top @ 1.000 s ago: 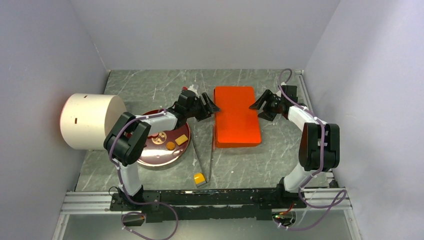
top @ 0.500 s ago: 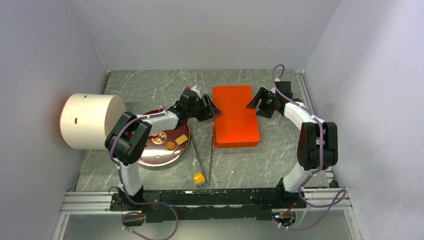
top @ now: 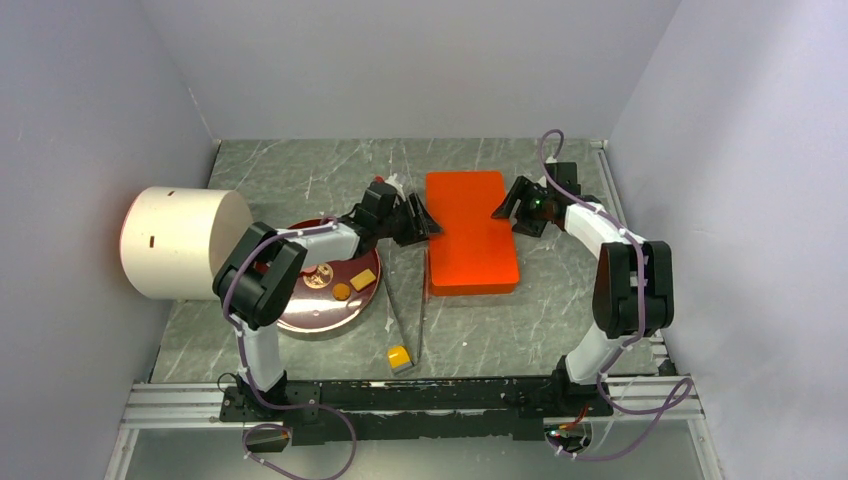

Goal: Pack the cookies

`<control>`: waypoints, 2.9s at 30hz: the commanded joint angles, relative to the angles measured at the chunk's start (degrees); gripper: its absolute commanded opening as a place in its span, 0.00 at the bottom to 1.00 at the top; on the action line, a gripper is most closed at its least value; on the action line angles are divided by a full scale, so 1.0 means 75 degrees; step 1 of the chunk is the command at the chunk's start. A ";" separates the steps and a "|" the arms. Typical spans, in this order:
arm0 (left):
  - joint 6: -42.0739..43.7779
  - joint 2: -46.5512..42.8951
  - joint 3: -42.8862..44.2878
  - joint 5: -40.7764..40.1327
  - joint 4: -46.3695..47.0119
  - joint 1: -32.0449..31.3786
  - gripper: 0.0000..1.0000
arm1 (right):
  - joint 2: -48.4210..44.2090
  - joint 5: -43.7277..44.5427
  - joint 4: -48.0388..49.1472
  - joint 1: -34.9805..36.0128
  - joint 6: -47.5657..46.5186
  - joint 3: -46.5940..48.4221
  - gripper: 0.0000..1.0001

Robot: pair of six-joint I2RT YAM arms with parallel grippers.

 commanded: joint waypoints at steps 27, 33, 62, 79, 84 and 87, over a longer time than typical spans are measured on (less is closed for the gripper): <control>0.1432 0.1695 0.2456 -0.0693 -0.1069 0.0327 0.55 | 0.2415 0.0383 0.0136 0.0039 -0.0007 0.2592 0.69; 0.1521 0.2162 0.2847 -0.0669 -0.1197 0.0511 0.57 | 0.2939 0.0201 0.0216 -0.0052 0.0051 0.2911 0.69; 0.1996 0.3086 0.4102 -0.0110 -0.1625 0.1331 0.69 | 0.4220 -0.0381 -0.0488 -0.0183 0.0126 0.4737 0.70; 0.2443 0.2388 0.4335 0.0937 -0.0098 0.1986 0.76 | 0.1637 0.0374 -0.0874 -0.0205 -0.0257 0.3742 0.82; 0.2431 0.2875 0.4784 0.1429 0.0533 0.1988 0.77 | 0.0063 0.0527 -0.0824 -0.0051 -0.0095 0.1867 0.83; 0.2428 0.3070 0.4865 0.1530 0.1165 0.1988 0.86 | -0.0861 0.0526 -0.0800 0.0059 0.0006 0.0846 0.83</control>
